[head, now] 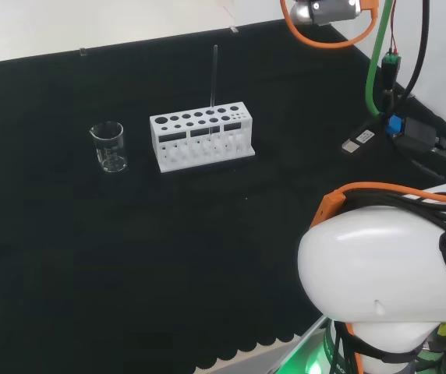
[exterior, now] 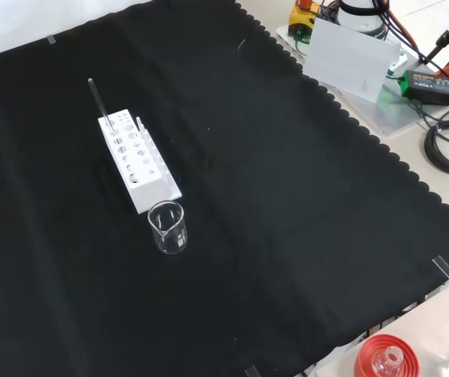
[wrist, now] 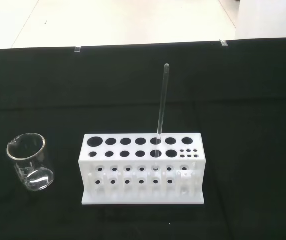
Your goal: Take the glass rod from the white test tube rack.
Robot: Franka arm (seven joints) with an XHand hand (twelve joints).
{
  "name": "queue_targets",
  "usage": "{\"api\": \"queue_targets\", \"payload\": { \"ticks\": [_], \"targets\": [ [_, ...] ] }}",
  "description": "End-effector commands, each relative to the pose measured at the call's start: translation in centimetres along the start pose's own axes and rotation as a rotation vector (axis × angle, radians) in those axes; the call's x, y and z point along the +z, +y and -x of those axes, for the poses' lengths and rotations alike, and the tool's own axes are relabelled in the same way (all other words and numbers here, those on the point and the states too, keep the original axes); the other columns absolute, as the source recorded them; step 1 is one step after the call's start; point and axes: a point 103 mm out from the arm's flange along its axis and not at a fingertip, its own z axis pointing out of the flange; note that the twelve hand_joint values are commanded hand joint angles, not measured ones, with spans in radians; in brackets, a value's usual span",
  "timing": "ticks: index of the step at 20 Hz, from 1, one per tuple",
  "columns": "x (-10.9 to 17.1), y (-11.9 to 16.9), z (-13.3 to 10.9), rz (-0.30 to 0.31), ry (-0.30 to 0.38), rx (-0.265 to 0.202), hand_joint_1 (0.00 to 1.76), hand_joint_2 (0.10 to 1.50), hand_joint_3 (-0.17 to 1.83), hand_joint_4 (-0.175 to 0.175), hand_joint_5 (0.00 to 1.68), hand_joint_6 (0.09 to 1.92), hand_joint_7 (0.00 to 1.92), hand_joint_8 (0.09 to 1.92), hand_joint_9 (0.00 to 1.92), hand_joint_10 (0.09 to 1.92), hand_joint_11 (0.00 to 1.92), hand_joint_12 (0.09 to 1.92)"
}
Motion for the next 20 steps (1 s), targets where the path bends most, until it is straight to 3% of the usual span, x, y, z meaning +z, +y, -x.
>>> {"api": "queue_targets", "payload": {
  "ticks": [1,2,4,10,14,19,20],
  "targets": [
    [-3.5,-5.8,-0.3,0.046,0.016,0.026,0.63,0.67,0.48,-0.024,0.06,0.17,0.16,0.16,0.34,0.09,0.26,0.34],
    [-3.7,-6.2,-0.2,0.045,0.018,0.030,0.59,0.72,0.42,-0.010,0.03,0.09,0.08,0.09,0.20,0.09,0.13,0.28],
    [-3.7,-6.1,-0.9,0.039,0.002,0.036,0.56,0.76,0.34,-0.001,0.01,0.09,0.02,0.09,0.11,0.09,0.03,0.32],
    [-3.7,-6.5,-0.2,0.041,0.031,0.016,0.56,0.81,0.25,-0.001,0.02,0.09,0.04,0.09,0.09,0.09,0.00,0.54],
    [-3.6,-6.8,0.0,0.045,0.042,0.005,0.54,0.82,0.21,0.001,0.04,0.09,0.02,0.14,0.02,0.35,0.00,0.94],
    [-4.0,-7.1,0.3,0.057,0.061,0.016,0.53,0.83,0.19,0.011,0.05,0.09,0.01,0.26,0.00,0.48,0.00,1.05],
    [-3.9,-6.8,-0.6,0.053,0.047,0.014,0.53,0.83,0.18,0.012,0.06,0.09,0.00,0.28,0.00,0.49,0.00,1.06]
  ]
}}
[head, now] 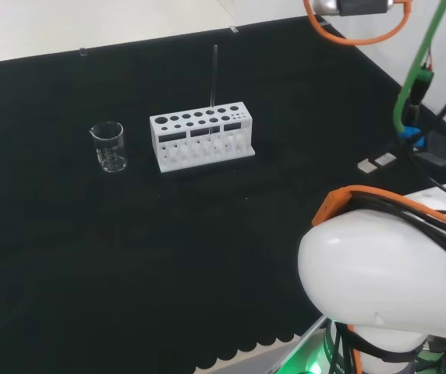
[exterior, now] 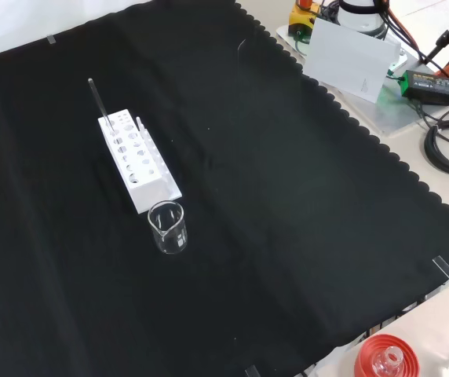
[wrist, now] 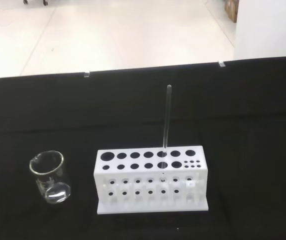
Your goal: Take the glass rod from the white test tube rack.
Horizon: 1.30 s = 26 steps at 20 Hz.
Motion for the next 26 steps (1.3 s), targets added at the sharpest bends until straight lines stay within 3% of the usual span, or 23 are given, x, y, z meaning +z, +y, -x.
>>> {"api": "queue_targets", "payload": {
  "ticks": [1,10,14,15,18,26],
  "targets": [
    [0.1,-0.5,-0.9,-0.015,-0.001,0.006,0.52,0.83,0.18,0.013,0.06,0.09,0.00,0.30,0.00,0.50,0.00,1.06],
    [-0.1,-1.3,0.0,-0.024,0.041,-0.006,0.54,0.83,0.17,0.013,0.08,0.09,0.00,0.42,0.00,0.61,0.00,1.12],
    [-0.4,-1.2,-0.5,-0.020,0.052,-0.029,0.57,0.82,0.17,0.002,0.11,0.09,0.00,0.52,0.00,0.77,0.00,1.35],
    [-0.4,-0.6,-1.5,-0.038,0.035,-0.014,0.57,0.82,0.17,-0.001,0.12,0.09,0.00,0.56,0.00,0.82,0.00,1.40],
    [0.1,1.0,-2.7,-0.046,0.028,-0.040,0.58,0.81,0.17,-0.003,0.14,0.09,0.00,0.65,0.01,0.91,0.00,1.47],
    [0.0,5.4,-0.9,-0.059,0.053,-0.085,0.58,0.82,0.19,-0.007,0.19,0.09,0.06,0.74,0.10,0.99,0.06,1.50]
  ]
}}
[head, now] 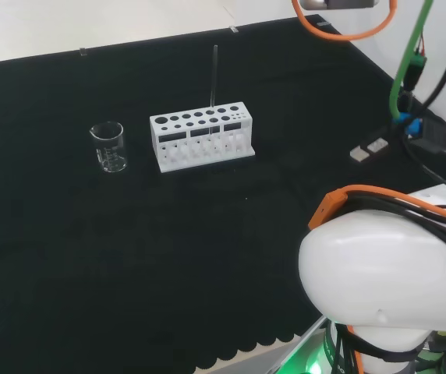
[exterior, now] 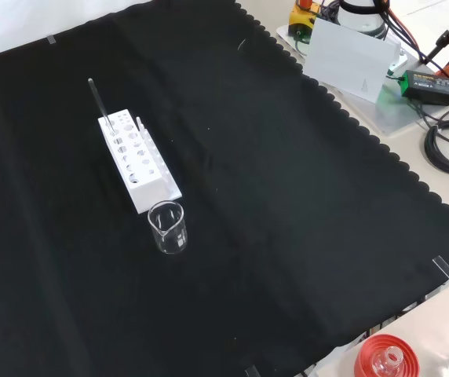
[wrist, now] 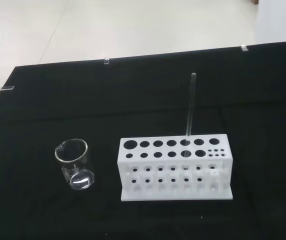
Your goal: Take the glass rod from the white test tube rack.
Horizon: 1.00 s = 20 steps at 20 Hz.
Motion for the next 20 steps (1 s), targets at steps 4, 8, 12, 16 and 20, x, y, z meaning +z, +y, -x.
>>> {"api": "queue_targets", "payload": {
  "ticks": [4,8,12,16,20],
  "targets": [
    [-0.7,6.1,1.2,-0.002,0.026,-0.049,0.58,0.82,0.19,-0.010,0.21,0.09,0.10,0.77,0.18,0.98,0.11,1.48],
    [-0.9,8.3,1.4,-0.012,0.025,-0.042,0.60,0.82,0.20,-0.015,0.23,0.09,0.14,0.79,0.27,0.97,0.20,1.46],
    [-0.9,9.3,1.3,-0.010,0.036,-0.031,0.60,0.82,0.21,-0.017,0.24,0.09,0.15,0.79,0.32,0.96,0.26,1.44],
    [-0.8,12.5,1.8,-0.021,0.029,-0.032,0.62,0.82,0.23,-0.026,0.26,0.09,0.22,0.81,0.45,0.91,0.38,1.39],
    [-0.3,14.8,1.5,-0.010,0.039,-0.048,0.63,0.81,0.24,-0.034,0.29,0.09,0.30,0.83,0.50,0.89,0.45,1.37]
  ]
}}
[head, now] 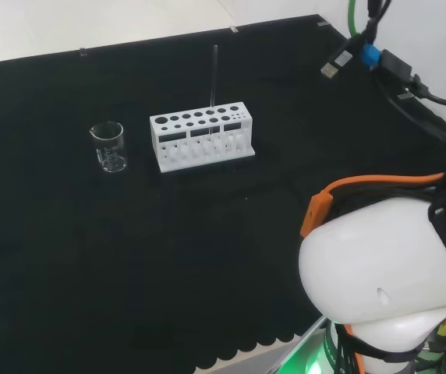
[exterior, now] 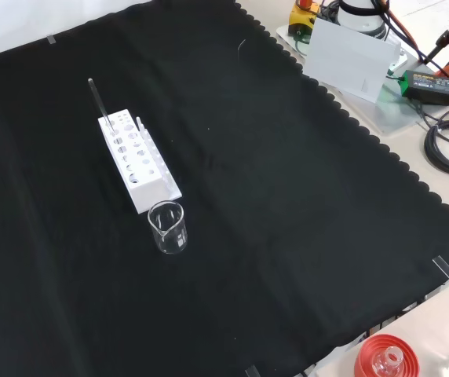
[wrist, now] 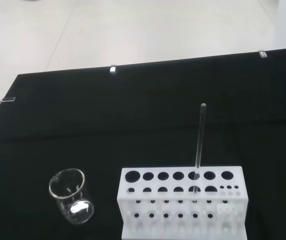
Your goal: Take the glass rod from the white test tube rack.
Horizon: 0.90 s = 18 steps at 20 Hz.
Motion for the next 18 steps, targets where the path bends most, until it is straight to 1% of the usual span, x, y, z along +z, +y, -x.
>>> {"api": "queue_targets", "payload": {
  "ticks": [1,7,11,18],
  "targets": [
    [0.2,4.6,0.3,0.019,0.015,-0.021,0.63,0.81,0.25,-0.037,0.30,0.09,0.33,0.83,0.52,0.88,0.48,1.36],
    [1.3,7.4,0.5,-0.009,0.018,-0.043,0.63,0.81,0.27,-0.047,0.34,0.09,0.47,0.85,0.59,0.85,0.54,1.33],
    [2.2,9.1,0.5,-0.034,0.008,-0.055,0.63,0.81,0.27,-0.050,0.36,0.09,0.48,0.85,0.60,0.85,0.55,1.33],
    [4.5,11.9,0.8,-0.087,-0.020,-0.062,0.59,0.82,0.28,-0.034,0.42,0.09,0.46,0.84,0.62,0.84,0.57,1.33]
  ]
}}
